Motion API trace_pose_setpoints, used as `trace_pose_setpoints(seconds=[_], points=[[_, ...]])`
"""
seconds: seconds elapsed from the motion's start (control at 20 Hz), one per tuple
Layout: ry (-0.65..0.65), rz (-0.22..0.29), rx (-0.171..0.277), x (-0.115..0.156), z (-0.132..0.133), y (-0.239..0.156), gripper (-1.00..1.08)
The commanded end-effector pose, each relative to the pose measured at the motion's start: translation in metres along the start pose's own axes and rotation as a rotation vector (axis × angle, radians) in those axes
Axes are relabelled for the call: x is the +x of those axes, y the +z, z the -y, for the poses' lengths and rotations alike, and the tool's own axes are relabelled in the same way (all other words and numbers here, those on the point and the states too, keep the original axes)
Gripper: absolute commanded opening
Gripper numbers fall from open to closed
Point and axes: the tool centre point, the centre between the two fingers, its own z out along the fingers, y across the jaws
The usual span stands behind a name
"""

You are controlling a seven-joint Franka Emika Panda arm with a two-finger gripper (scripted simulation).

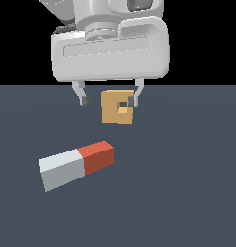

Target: Insert the peg into the horizontal hole in a box.

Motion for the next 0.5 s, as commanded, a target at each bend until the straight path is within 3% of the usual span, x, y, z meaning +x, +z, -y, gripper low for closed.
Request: trace_pose_setpoints(seconds=[0.0,0.45], points=[[0.071,-0.001,0.004,-0.008,0.009,0.009,1.0],[0.368,-0.003,0.019,-0.033,0.052,0.048,1.0]])
